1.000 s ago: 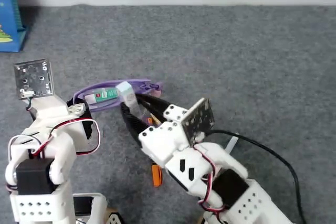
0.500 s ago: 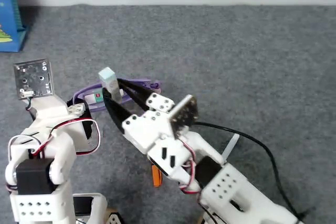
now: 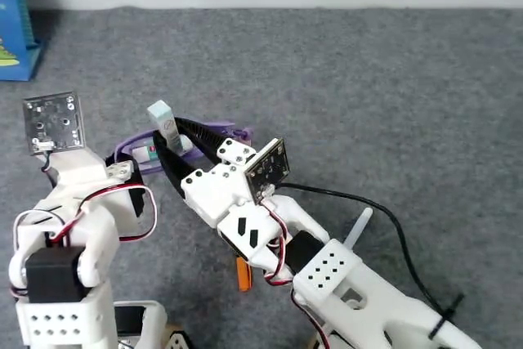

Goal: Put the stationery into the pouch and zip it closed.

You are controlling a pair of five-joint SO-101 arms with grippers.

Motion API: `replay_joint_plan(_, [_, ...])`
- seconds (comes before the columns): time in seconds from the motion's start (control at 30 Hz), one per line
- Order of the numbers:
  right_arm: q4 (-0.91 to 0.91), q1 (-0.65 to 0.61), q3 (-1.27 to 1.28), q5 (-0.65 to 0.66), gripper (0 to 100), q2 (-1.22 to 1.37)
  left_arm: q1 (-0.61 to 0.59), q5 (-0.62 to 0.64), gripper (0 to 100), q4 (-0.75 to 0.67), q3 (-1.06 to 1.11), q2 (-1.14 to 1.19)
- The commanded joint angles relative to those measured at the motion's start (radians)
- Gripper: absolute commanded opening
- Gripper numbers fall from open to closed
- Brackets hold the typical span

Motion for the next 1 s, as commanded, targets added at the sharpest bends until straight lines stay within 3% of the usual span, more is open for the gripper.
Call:
replay_joint_plan(0.0, [-0.015, 0.016, -0.008, 0.014, 7.2, 0.004, -0.009, 0.008, 1, -0.005, 0.01, 0.011])
replay_joint_plan(0.17, [-0.015, 0.016, -0.008, 0.014, 20.4, 0.004, -0.009, 0.008, 1, -0.005, 0.01, 0.011])
replay_joint_plan(0.47, [-0.013, 0.013, -0.009, 0.015, 20.4, -0.007, -0.009, 0.008, 1, -0.003, 0.01, 0.011])
replay_joint_plan(0.57, [-0.013, 0.012, -0.009, 0.017, 16.0, -0.008, -0.009, 0.008, 1, -0.003, 0.01, 0.011])
replay_joint_plan(0.67, [-0.019, 0.012, -0.011, 0.029, 0.6, -0.008, -0.009, 0.008, 1, -0.003, 0.01, 0.011])
replay_joint_plan(0.73, [-0.022, 0.012, -0.011, 0.049, 3.5, -0.007, -0.009, 0.008, 1, -0.003, 0.01, 0.011])
replay_joint_plan(0.83, [-0.028, 0.015, -0.011, 0.051, 0.3, -0.007, -0.009, 0.008, 1, -0.003, 0.01, 0.011])
replay_joint_plan(0.97, [-0.17, 0.015, 0.023, 0.057, 0.7, -0.002, -0.009, 0.008, 1, -0.003, 0.01, 0.011])
